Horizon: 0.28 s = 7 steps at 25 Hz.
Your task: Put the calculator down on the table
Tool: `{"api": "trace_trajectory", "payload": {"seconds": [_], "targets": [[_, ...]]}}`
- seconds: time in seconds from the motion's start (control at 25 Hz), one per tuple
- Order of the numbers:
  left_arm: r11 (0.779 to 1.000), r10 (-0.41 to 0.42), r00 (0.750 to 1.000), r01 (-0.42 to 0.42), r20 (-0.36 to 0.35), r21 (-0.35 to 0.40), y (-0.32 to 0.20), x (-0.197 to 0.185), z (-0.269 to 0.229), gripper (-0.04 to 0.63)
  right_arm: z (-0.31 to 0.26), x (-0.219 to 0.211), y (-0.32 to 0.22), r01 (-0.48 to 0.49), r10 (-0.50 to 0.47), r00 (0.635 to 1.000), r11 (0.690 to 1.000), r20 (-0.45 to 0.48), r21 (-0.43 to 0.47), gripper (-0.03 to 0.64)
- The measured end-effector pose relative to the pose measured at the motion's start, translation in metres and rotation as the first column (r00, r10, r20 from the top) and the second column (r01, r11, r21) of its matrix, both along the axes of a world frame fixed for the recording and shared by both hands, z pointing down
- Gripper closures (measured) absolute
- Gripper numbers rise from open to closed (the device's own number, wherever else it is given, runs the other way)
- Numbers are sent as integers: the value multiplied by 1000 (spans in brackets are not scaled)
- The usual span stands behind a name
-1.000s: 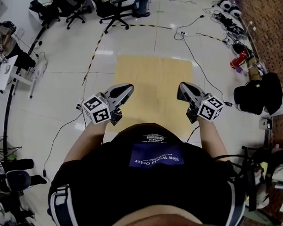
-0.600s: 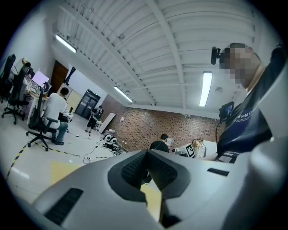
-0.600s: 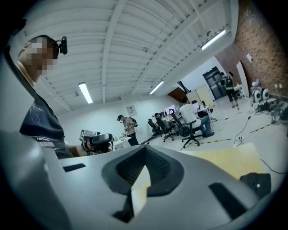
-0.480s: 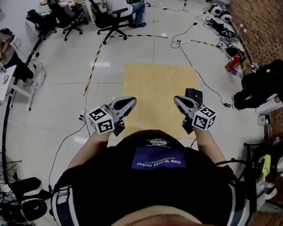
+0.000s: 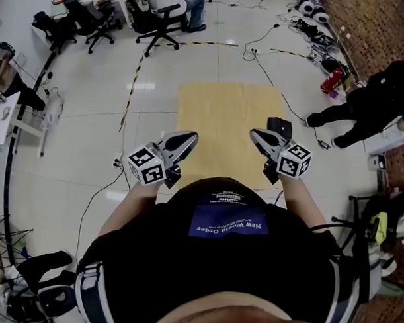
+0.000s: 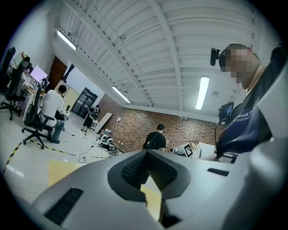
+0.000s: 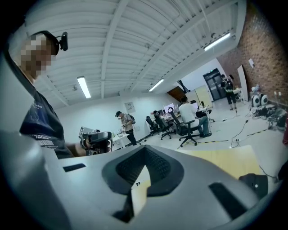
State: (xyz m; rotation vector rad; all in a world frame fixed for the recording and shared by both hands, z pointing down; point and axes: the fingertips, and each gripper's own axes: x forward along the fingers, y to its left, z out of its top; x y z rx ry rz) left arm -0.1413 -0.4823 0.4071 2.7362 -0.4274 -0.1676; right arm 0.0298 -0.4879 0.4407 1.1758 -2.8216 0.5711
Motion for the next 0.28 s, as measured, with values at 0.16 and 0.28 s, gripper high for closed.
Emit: {"api": "trace_trajectory", "payload": {"seconds": [0.16, 0.28], "targets": [[1000, 2, 1000, -2, 0, -1, 1, 0, 0, 589, 1, -2, 1, 9, -9, 1000, 1000, -11, -8, 630], [1000, 6, 1000, -6, -1, 6, 3, 1, -1, 589, 1, -4, 2, 18, -18, 1000, 1000, -21, -8, 630]]}}
